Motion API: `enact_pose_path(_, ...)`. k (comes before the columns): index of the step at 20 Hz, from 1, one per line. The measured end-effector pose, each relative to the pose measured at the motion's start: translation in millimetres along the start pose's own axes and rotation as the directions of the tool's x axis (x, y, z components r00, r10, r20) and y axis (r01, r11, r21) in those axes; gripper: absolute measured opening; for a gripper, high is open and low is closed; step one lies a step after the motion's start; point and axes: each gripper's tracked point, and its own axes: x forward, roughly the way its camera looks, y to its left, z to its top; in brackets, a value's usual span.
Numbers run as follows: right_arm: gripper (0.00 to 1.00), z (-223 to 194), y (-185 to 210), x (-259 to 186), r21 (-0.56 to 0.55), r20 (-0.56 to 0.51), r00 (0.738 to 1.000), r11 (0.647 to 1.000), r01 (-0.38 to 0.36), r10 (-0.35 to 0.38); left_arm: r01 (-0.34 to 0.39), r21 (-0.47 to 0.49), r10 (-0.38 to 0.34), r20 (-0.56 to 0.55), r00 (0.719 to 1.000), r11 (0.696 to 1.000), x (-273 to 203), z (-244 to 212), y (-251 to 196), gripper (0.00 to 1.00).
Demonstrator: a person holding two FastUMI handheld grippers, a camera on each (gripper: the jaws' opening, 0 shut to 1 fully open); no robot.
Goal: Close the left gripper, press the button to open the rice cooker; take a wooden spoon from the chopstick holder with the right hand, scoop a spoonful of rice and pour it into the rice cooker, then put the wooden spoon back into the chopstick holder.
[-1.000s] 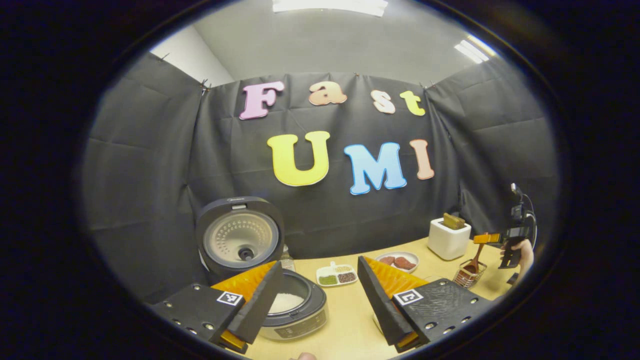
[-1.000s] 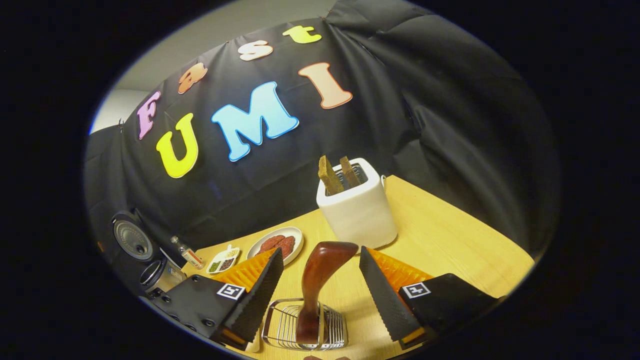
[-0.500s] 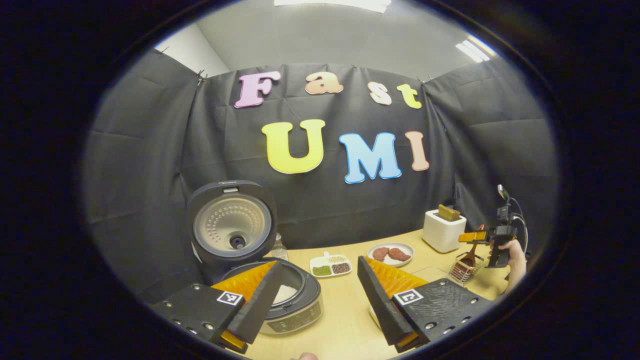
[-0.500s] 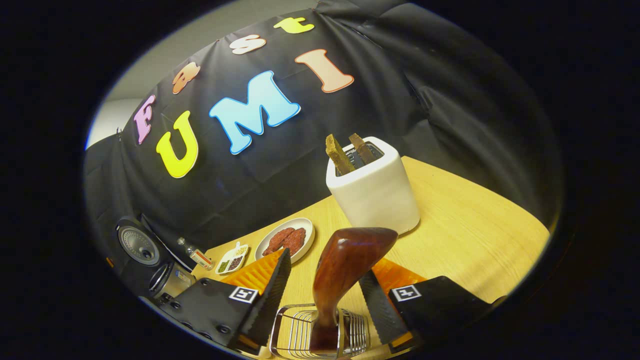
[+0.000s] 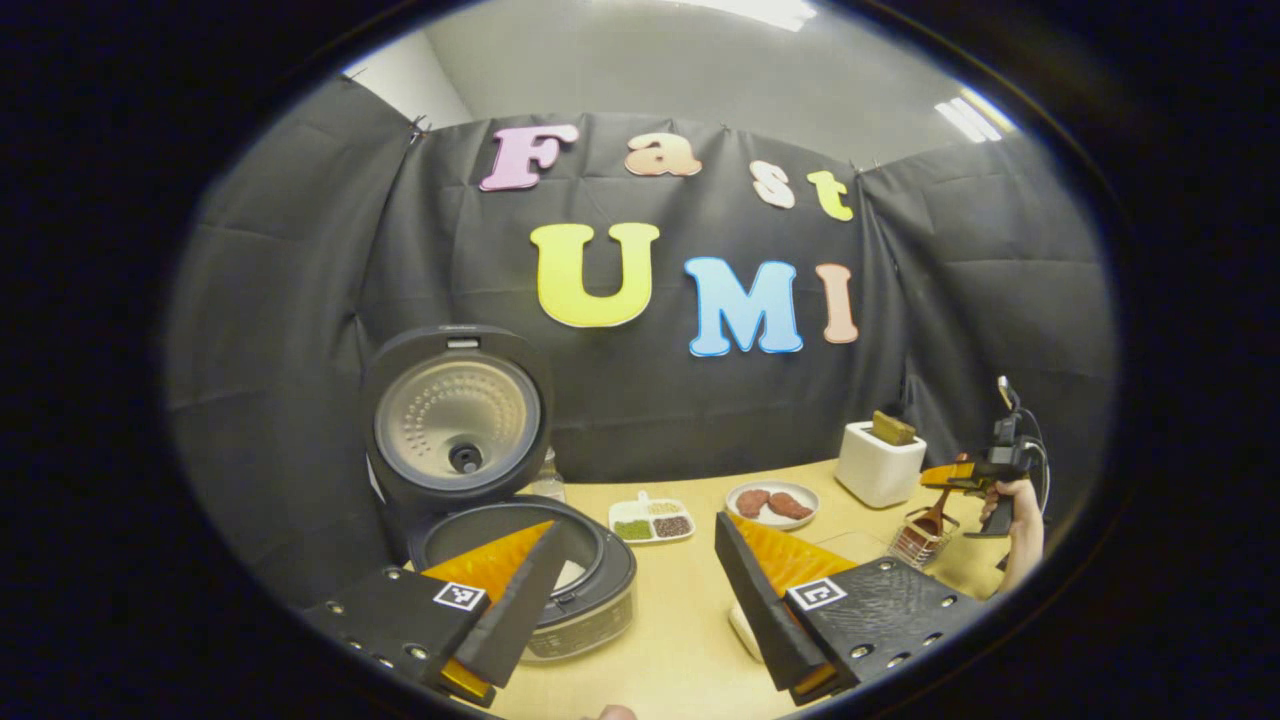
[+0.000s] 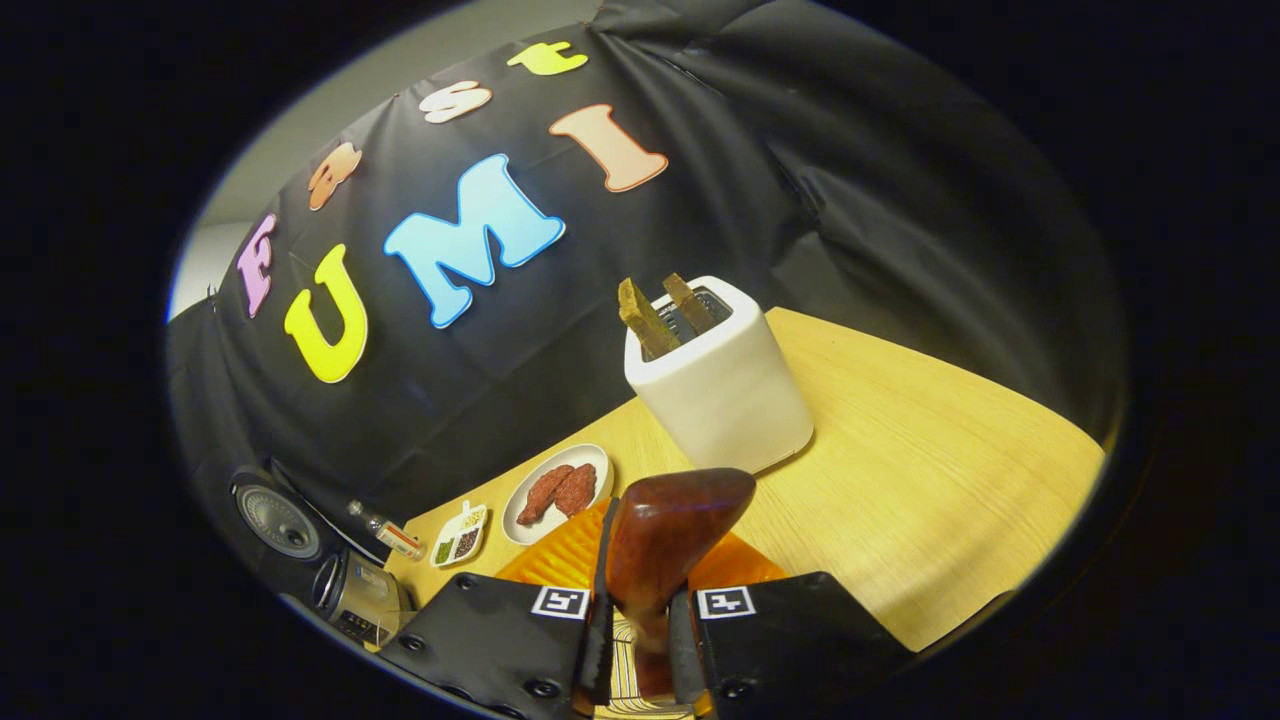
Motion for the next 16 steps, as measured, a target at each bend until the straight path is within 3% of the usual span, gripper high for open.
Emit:
enact_pose_path(2, 0.2, 11, 5, 0, -0.003, 0.031, 0.999, 1.0, 0.006, -0.006, -0.002, -0.009, 0.002, -0.004, 1.0, 1.0, 2, -6, 7, 0.93)
enact_pose_path(12, 0.2, 65, 73, -42, -0.155, 0.165, 0.986, 0.988, 0.026, 0.0, 0.022, -0.096, -0.022, -0.008, 1.0, 0.995, 5, -26, 31, 0.94)
enact_pose_path(16, 0.2, 85, 126, -64, -0.166, 0.218, 0.972, 0.985, -0.057, 0.093, 0.052, -0.107, -0.051, 0.007, 0.999, 0.993, 5, -27, 29, 0.94)
